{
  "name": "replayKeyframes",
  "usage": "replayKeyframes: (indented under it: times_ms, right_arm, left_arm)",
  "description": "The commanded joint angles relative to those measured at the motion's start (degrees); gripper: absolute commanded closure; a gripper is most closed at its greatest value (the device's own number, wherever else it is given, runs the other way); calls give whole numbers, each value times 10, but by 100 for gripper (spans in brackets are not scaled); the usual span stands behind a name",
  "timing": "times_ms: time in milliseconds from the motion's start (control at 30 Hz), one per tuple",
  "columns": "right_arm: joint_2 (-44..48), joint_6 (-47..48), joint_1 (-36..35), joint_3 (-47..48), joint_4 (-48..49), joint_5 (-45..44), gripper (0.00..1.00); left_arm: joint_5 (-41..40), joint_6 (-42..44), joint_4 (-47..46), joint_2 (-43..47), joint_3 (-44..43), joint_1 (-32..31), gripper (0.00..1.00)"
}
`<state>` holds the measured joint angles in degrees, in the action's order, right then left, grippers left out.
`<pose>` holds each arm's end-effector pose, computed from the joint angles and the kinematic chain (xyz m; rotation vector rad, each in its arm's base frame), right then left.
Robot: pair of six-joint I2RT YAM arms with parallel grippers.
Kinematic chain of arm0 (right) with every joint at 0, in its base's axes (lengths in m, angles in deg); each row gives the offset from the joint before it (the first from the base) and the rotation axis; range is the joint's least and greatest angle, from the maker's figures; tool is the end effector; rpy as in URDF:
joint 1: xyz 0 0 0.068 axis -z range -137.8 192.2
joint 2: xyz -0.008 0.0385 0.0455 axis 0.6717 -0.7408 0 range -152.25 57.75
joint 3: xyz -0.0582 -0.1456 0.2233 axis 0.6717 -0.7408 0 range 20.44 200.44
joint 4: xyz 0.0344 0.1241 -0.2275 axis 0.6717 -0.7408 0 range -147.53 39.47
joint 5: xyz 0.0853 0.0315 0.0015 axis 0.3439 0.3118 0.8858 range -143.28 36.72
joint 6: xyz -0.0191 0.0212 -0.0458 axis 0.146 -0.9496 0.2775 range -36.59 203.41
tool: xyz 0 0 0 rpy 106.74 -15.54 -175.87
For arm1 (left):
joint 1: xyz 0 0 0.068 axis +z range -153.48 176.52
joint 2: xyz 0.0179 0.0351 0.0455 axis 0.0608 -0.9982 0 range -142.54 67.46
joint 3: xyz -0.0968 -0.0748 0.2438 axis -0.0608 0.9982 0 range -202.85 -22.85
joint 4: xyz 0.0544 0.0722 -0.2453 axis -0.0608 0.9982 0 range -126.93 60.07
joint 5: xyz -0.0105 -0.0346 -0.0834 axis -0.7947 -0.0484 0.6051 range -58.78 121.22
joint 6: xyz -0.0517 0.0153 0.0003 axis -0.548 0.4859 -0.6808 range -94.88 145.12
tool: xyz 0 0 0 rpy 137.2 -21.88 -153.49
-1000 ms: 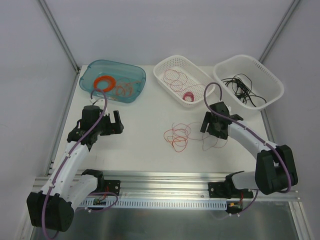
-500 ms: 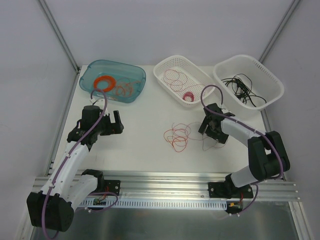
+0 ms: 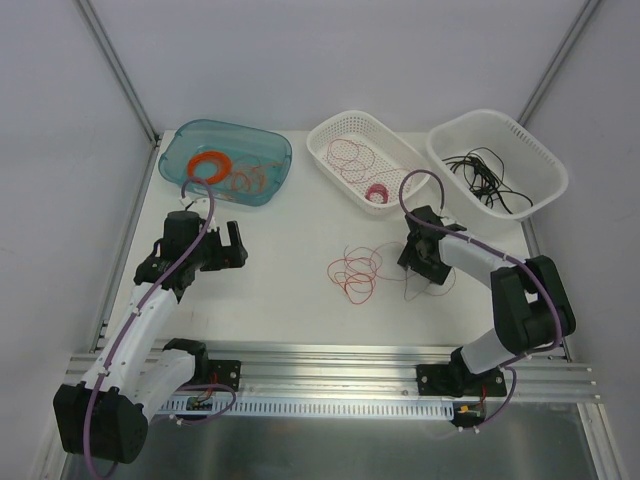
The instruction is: Untangle the cables
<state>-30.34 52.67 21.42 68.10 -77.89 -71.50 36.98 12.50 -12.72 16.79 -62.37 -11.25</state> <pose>0.2631 0.0879 0.1643 0.3135 2.6359 -0.1569 0.1916 -0.0297 0.2658 -0.0360 2.2010 -0.3101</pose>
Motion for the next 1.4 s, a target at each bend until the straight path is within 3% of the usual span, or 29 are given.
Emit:
replayKeyframes:
  times_ms: [0,100,133,333,600,833,1133,1367]
  right_arm:
    - [-16,-3,-1,5,-10,-2,27]
    - [-9,1,0,-4,-8,-4,51]
    - [-6,2,0,-6,-8,-6,65]
    - [13,24,0,-13,-12,-18,99]
    - [90,74,0,17,-52,-58,99]
    - [179,142,0,101,-103,-75,99]
    - [198,291,0,356,-129,-3,99]
    - [98,366,0,548,-70,82,99]
  left_arm:
    - [9,11,-18,3,-8,3,1]
    - [9,10,-17,2,-8,3,1]
    - [9,11,-18,2,-8,3,1]
    - [12,11,-17,1,-9,3,1]
    - [10,11,-17,-1,-9,3,1]
    - [12,11,-18,-4,-10,3,1]
    - [16,10,-18,-12,-12,3,1]
    - [19,10,-17,-16,-12,3,1]
